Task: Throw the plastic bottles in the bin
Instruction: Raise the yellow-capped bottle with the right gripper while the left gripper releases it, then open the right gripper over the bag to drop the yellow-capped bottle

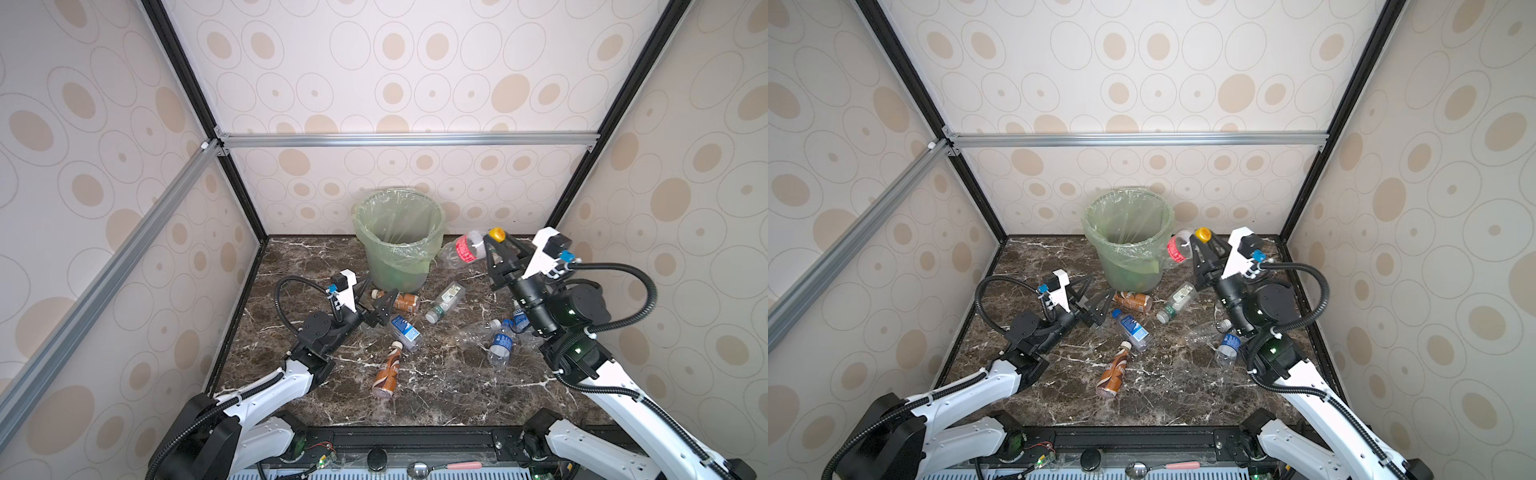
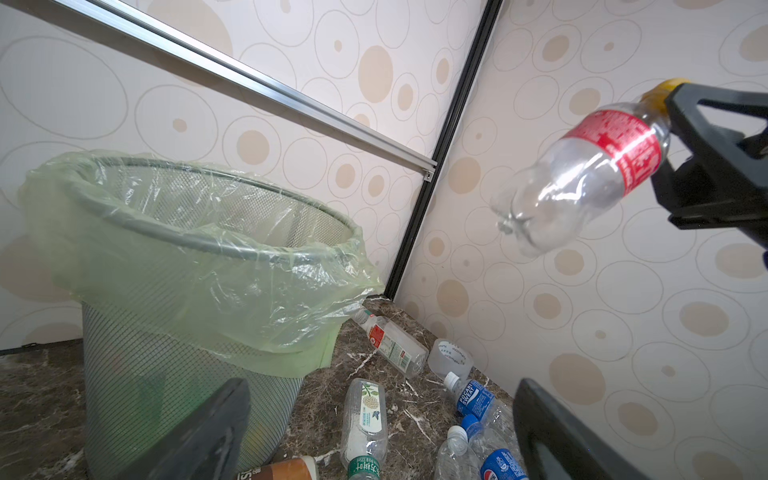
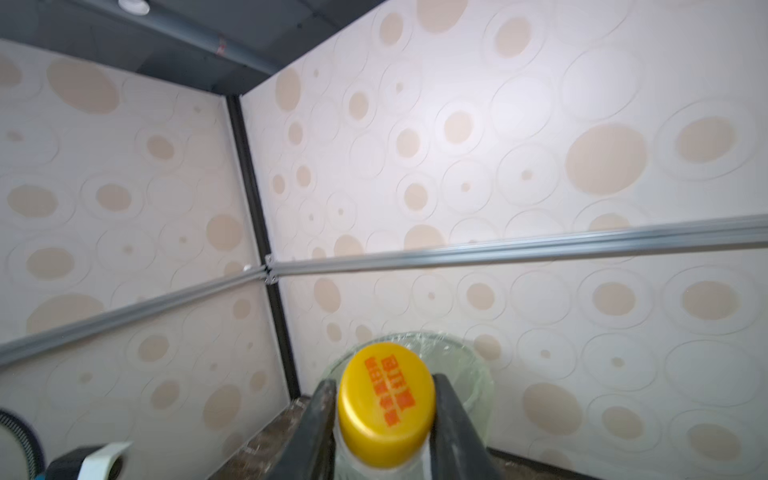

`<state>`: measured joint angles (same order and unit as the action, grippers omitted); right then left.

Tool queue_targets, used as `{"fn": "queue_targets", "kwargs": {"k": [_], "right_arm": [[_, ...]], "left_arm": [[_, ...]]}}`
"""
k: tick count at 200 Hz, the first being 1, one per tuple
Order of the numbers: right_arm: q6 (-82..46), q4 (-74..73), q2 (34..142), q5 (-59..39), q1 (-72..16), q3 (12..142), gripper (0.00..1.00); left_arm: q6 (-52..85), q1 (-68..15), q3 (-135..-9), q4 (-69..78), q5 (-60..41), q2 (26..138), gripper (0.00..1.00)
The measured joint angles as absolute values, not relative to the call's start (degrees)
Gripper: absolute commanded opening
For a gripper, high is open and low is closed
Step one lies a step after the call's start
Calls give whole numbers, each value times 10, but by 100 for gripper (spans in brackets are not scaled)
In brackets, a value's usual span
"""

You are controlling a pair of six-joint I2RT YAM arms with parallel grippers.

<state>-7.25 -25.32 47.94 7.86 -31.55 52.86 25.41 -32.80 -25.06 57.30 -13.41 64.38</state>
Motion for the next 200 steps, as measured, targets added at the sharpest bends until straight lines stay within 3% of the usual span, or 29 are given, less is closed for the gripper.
{"fn": "queue_targets", "kwargs": {"k": [64, 109, 118, 134, 146, 161, 200], "right_arm": [[-49, -318, 474, 187, -291, 585, 16], [-87, -314, 644, 177, -288, 720, 21], [-102, -294, 697, 164, -287, 760, 29], [-135, -230, 806, 135, -286, 836, 59], [-147, -187, 864, 114, -285, 865, 70], [-162, -142, 904, 98, -285, 862, 77], [-164, -101, 904, 78, -285, 874, 84]], "left_arm": [[252, -328, -250, 571, -125, 635, 99], [246, -328, -248, 561, -120, 622, 99], [245, -328, -248, 559, -118, 619, 99], [243, -328, -248, 556, -115, 614, 99], [242, -328, -248, 553, -113, 609, 99], [241, -328, -246, 550, -110, 602, 99], [239, -328, -246, 551, -106, 602, 99]]}}
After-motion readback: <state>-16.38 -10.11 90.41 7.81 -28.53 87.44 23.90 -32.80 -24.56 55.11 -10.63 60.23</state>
